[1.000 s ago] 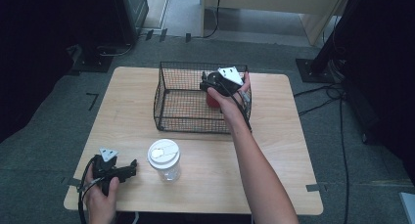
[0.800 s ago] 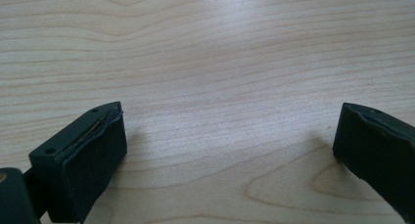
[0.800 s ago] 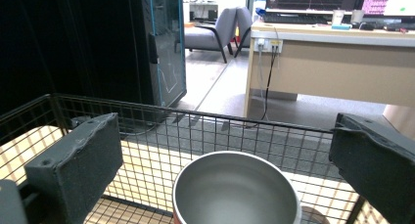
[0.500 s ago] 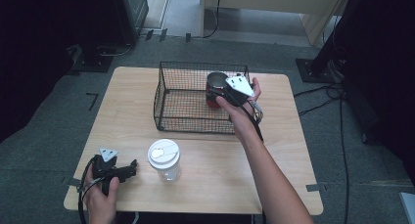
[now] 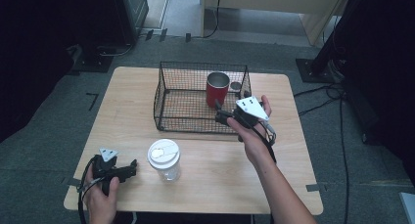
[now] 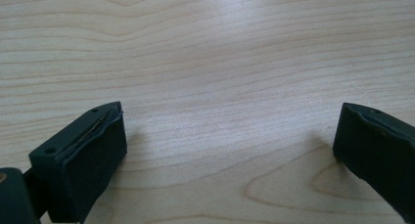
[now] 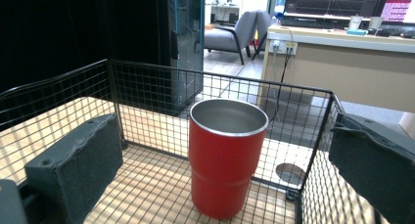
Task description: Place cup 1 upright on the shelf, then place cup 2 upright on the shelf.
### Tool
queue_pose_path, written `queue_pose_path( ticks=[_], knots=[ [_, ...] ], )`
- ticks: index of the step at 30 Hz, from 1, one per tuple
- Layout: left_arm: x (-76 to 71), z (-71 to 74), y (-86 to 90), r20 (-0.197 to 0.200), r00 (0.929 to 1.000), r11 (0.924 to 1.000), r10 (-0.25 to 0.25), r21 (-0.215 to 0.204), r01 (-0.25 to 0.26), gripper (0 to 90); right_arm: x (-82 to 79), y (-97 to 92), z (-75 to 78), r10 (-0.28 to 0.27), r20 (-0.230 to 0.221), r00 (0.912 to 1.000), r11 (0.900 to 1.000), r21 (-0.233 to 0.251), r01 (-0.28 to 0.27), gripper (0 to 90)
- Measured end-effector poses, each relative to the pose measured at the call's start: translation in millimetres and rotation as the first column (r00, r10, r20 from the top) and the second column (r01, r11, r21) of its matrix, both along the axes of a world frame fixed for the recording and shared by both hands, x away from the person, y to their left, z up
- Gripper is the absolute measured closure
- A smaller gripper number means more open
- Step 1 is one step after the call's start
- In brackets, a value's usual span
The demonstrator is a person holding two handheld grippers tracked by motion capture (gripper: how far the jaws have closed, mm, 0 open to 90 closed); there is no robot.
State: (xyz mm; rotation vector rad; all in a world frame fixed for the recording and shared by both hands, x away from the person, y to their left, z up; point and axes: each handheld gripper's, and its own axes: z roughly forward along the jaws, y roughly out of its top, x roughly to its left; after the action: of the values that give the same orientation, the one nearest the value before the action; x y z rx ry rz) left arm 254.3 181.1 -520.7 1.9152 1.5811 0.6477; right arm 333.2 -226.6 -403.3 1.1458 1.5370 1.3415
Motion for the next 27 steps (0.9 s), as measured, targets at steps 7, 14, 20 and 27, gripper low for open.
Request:
queue_pose_path(
  ticks=[7, 14, 20, 27],
  knots=[
    [0.0, 0.0, 0.0, 0.0, 1.0, 1.0, 0.0, 0.0, 0.0, 0.0, -29.6, -12.4, -10.4, 0.013, 0.012, 0.9998, 0.9988, -0.048, -0.013, 0.0],
    [0.0, -0.1, 0.0, 0.001, 1.0, 1.0, 0.0, -0.001, 0.0, 0.0, -60.5, -23.3, -29.1, 0.02, -0.012, 0.9997, 0.9993, -0.032, -0.02, 0.0],
    [0.0, 0.0, 0.1, 0.0, 1.0, 1.0, -0.001, 0.001, 0.001, 0.0, -80.5, -29.2, -48.3, 0.016, -0.03, 0.9994, 0.9987, -0.047, -0.017, 0.0],
    [0.0, 0.0, 0.1, 0.0, 1.0, 1.0, -0.001, 0.001, 0.001, 0.0, -98.7, -31.7, -69.7, 0.033, -0.064, 0.9974, 0.9991, -0.024, -0.035, 0.0]
  ],
)
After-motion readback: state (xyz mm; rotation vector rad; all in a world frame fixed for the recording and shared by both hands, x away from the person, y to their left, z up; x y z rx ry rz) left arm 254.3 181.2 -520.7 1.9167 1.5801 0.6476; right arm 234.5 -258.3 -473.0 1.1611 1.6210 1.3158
